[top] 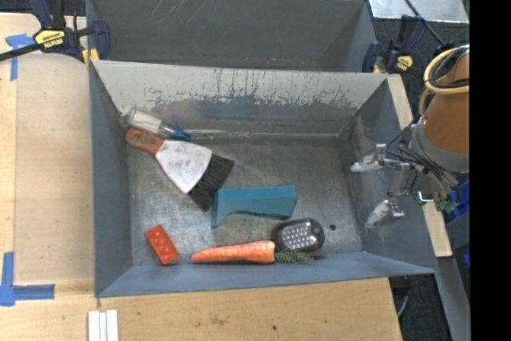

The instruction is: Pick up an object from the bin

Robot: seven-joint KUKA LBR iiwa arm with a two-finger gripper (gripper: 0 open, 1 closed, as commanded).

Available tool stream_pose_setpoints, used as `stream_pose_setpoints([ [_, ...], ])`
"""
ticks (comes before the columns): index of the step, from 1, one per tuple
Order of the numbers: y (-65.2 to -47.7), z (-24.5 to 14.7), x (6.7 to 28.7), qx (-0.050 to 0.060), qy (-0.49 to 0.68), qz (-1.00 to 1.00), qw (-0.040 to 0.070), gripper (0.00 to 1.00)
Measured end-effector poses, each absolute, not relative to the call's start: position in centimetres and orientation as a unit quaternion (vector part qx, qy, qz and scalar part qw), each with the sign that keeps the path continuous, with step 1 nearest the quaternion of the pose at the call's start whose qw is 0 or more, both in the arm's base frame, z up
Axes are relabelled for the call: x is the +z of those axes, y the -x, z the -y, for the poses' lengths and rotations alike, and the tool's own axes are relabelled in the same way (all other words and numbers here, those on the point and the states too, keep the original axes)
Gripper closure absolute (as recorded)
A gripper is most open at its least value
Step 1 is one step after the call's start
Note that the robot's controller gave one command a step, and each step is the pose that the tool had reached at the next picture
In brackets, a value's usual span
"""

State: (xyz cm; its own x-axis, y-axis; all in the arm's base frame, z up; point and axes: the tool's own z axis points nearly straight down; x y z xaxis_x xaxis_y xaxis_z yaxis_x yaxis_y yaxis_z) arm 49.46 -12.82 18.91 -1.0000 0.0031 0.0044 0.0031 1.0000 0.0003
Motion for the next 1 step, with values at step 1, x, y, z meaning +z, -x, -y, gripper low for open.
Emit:
stream_pose_setpoints([
  [1,-49.65,12.77,19.28,0.001,0.000,1.000,-0.002,0.00],
])
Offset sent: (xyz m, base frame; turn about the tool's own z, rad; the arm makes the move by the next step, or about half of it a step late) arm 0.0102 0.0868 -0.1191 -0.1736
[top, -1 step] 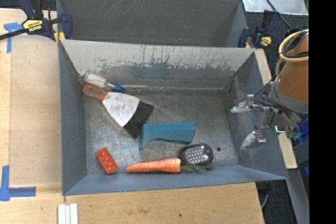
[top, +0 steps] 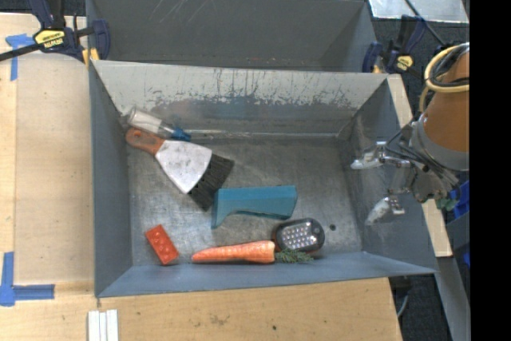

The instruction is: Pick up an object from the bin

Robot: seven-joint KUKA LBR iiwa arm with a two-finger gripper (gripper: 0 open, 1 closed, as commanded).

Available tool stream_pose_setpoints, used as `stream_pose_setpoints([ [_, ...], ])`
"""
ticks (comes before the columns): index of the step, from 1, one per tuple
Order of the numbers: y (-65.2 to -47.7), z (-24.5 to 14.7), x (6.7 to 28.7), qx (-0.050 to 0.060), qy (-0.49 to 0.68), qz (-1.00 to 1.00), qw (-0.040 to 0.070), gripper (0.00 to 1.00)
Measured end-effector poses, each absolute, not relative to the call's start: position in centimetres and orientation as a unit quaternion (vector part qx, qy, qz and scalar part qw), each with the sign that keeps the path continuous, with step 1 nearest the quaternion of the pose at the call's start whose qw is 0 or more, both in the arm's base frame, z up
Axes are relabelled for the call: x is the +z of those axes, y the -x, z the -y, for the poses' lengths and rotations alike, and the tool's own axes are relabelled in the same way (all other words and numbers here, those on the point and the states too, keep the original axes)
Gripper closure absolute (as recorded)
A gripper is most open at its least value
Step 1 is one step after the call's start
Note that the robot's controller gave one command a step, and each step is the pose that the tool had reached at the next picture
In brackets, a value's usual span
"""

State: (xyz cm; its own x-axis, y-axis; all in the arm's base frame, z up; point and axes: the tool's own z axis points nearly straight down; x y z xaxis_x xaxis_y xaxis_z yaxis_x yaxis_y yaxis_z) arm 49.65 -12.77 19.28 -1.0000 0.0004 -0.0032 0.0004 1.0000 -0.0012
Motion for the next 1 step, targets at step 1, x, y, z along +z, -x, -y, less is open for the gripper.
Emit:
stream_pose_setpoints([
  [1,-50.18,8.77,13.57,-0.001,0.040,-0.999,0.004,0.00],
])
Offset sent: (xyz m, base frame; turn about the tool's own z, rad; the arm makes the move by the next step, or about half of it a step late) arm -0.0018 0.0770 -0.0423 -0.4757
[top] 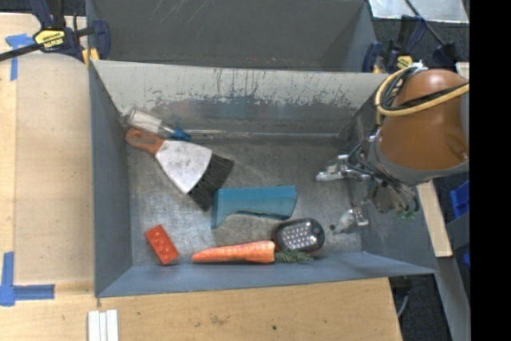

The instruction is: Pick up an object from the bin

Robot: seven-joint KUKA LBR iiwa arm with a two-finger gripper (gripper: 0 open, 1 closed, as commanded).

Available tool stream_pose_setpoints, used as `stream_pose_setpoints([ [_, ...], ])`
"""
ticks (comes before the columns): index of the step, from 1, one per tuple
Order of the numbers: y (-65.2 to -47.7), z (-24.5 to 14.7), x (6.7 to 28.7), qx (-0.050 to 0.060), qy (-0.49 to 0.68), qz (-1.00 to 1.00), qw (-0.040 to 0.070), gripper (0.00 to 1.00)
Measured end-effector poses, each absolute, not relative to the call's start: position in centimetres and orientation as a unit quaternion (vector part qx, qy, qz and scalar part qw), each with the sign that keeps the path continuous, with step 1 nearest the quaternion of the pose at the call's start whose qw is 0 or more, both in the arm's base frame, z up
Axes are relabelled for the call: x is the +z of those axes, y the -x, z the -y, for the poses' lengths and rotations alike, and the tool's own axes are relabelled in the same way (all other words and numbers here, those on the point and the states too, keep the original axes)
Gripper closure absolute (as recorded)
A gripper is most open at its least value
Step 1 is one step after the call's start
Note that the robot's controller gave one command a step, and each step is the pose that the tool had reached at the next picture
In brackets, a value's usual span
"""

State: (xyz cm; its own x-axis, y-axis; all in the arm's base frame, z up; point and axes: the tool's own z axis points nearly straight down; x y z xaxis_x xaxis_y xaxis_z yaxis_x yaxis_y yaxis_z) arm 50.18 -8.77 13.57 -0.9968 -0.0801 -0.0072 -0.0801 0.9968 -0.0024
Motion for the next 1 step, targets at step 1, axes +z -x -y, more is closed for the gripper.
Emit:
stream_pose_setpoints([
  [1,-49.62,6.09,12.98,0.000,0.194,-0.981,-0.001,0.00],
])
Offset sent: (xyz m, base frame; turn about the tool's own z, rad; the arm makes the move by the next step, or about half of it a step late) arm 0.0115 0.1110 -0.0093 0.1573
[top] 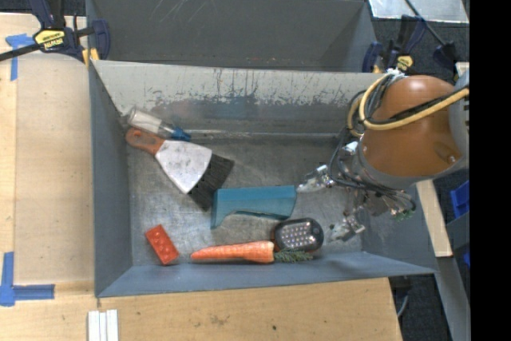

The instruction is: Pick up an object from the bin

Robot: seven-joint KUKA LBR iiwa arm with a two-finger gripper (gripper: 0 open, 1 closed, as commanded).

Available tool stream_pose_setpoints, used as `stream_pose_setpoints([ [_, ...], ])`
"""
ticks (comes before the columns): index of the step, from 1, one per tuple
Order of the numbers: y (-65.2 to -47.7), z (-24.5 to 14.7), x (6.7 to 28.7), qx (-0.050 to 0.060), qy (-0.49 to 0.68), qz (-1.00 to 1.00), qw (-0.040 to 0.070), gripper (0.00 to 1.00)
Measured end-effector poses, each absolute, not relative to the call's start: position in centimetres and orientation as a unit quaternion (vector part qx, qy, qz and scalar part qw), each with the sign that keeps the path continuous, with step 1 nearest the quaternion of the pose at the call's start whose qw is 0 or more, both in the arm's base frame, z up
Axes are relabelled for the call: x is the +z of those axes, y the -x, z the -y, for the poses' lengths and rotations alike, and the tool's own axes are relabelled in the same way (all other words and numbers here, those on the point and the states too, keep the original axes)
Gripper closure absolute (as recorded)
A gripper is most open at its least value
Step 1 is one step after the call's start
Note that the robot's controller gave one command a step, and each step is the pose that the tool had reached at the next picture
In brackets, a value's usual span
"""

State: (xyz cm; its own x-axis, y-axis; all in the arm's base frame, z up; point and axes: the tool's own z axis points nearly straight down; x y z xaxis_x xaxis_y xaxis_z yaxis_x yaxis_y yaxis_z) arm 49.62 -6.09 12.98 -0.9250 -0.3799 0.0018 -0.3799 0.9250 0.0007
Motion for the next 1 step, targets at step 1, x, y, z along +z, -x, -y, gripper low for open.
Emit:
stream_pose_setpoints([
  [1,-50.50,2.58,13.43,0.000,-0.153,0.988,-0.002,0.00],
])
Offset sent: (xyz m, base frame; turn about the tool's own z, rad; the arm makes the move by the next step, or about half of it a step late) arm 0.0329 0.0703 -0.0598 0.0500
